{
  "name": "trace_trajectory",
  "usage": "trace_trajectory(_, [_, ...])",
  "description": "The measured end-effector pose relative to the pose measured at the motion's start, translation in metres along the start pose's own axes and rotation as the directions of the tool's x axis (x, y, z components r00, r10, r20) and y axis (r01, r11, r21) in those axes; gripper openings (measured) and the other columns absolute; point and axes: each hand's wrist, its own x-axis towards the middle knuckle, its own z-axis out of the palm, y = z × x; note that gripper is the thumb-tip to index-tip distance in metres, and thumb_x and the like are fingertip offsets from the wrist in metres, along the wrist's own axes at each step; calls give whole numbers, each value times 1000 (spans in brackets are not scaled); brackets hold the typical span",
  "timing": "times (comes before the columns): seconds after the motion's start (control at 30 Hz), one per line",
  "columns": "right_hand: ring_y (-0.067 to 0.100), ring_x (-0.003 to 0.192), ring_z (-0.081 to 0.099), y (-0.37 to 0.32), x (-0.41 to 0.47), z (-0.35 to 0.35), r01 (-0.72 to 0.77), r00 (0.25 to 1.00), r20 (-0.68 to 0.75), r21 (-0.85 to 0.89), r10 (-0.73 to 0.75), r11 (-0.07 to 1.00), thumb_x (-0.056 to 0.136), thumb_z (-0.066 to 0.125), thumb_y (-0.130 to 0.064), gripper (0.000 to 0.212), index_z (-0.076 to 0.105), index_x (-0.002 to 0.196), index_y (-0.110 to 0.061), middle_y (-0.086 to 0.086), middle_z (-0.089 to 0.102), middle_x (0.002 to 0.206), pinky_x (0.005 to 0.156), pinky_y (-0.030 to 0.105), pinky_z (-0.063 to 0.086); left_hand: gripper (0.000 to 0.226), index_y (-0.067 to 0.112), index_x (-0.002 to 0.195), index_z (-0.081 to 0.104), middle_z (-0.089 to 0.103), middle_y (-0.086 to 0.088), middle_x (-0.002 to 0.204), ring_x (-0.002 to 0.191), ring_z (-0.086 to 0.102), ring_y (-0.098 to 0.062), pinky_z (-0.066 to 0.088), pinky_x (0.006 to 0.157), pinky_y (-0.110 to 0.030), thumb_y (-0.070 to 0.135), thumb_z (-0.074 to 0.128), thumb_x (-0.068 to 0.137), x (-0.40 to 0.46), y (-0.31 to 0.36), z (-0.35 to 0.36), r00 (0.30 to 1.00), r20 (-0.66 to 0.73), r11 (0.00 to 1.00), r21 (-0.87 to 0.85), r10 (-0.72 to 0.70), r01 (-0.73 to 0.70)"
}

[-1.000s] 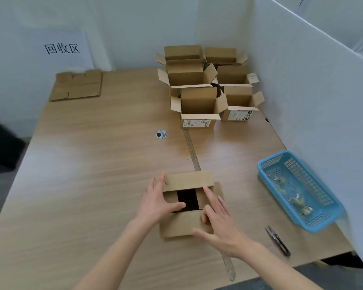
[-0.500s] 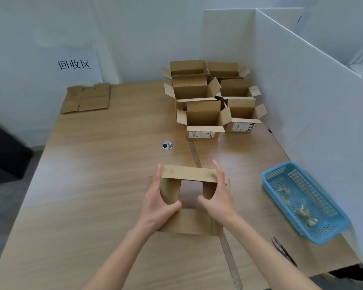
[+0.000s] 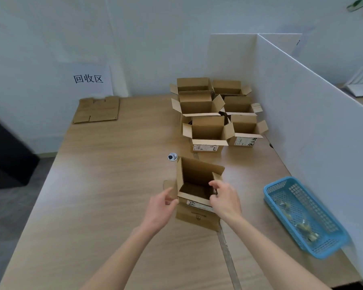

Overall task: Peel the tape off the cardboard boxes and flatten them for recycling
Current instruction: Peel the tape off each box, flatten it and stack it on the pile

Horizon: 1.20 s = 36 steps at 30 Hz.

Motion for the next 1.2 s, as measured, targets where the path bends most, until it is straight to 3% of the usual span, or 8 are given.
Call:
trace_trajectory(0.2, [10,90,53,26,7,1,-56,997,-69,-215,42,975,78,80,-50,58,43,119,-32,-6,45,119,58,17,39,49,16,130,65,67,8,95,89,63,-8,55,83,-35,49,66,94,5,-23,0,986,-147,995,-61,-83,74])
trace_trajectory(0.3, [19,116,53,36,18,0,-53,998,26,-164,58,985,76,81,-52,88,31,146,-32,-2,39,141,79,29,50,57,18,139,57,63,5,110,100,62,-14,53,88,-35,49,67,92,15,-20,-4,986,-160,997,-59,-54,45])
trace_trajectory(0.4, [23,128,53,41,27,-5,-87,984,148,-84,99,993,88,73,-42,83,26,157,-30,-1,48,149,97,41,51,67,19,145,51,60,2,122,111,58,-17,51,95,-37,55,68,90,25,-10,-4,988,-147,999,-30,-44,40])
trace_trajectory(0.6, [18,97,61,50,29,-13,-23,990,142,25,19,999,95,53,-9,54,51,146,-25,2,66,118,74,28,51,105,22,159,26,49,-8,150,135,49,-29,43,108,-46,68,74,77,59,26,8,982,-3,971,-150,-188,186])
trace_trajectory(0.8, [16,110,60,65,30,-32,72,972,206,198,-113,978,96,52,-4,52,55,143,-26,-4,66,121,80,22,47,48,14,136,50,65,-13,115,96,71,-30,63,79,-40,-2,60,92,79,29,14,954,-4,893,-355,-299,278])
trace_trajectory(0.97, [15,94,64,56,35,-55,317,947,9,97,-320,943,97,50,1,54,57,141,-29,-3,70,111,79,22,51,39,11,116,58,76,-12,95,86,77,-27,62,74,-31,-11,68,85,68,28,2,966,-9,633,-757,-259,163])
trace_trajectory(1.13, [22,109,69,68,27,-61,559,783,-199,-190,-589,807,91,60,9,50,62,134,-17,5,68,129,90,35,60,40,14,125,56,77,-3,102,99,73,-19,57,95,-38,10,75,90,35,-11,14,955,151,800,-521,-257,298])
trace_trajectory(1.2, [22,116,67,85,16,-46,570,801,-93,-184,-591,801,89,59,12,49,66,128,-17,3,68,131,99,39,56,30,14,124,60,79,-2,96,92,75,-17,57,87,-36,16,69,95,17,-38,23,884,332,835,-336,-329,437])
